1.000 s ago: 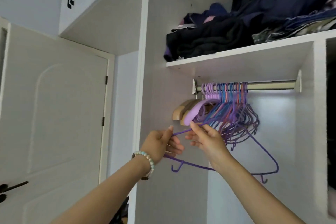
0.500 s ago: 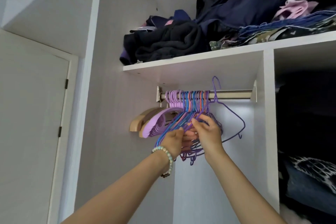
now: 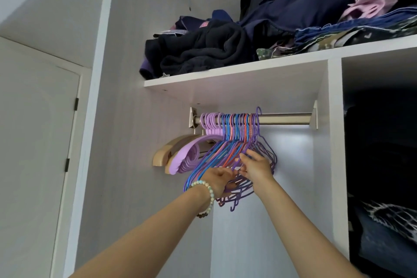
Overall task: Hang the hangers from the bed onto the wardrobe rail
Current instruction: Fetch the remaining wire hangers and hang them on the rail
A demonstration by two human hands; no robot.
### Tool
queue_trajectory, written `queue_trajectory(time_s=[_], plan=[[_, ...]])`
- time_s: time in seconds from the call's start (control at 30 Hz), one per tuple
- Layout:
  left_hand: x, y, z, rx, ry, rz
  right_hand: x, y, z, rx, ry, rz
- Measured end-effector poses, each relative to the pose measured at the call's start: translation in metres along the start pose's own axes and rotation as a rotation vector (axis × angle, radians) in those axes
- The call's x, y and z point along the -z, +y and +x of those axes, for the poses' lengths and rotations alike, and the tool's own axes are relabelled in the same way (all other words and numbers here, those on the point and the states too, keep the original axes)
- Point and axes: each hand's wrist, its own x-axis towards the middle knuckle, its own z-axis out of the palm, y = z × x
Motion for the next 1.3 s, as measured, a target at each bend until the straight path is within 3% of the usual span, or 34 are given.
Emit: queue_trajectory(time_s=[0.17,0.33,0.57,0.73,0.9,1.13,1.3], plan=[[0.009,-0.010,-0.010,0.004,0.011,0.099,0.007,0.012,-0.011,-0.036,-0.017,-0.094],[0.036,-0.002,-0.033,-0.009,0.049,0.121,0.002,0.007,-0.027,0.066,0.020,-0.203],[0.109,0.024,-0.084,-0.123,0.238,0.060,-0.043,-0.032,-0.076,0.222,-0.024,-0.237],[0.190,0.036,-0.143,-0.215,0.414,0.070,-0.122,-0.050,-0.127,0.297,-0.186,-0.171],[0.297,0.036,-0.224,-0.272,0.613,0.257,-0.218,-0.047,-0.203,0.324,-0.403,-0.191],[0.446,0.010,-0.387,-0.129,0.883,0.616,-0.361,-0.028,-0.345,0.343,-0.811,-0.194],[0.524,-0.036,-0.520,0.111,1.040,0.787,-0.456,0.018,-0.470,0.317,-1.092,-0.227]])
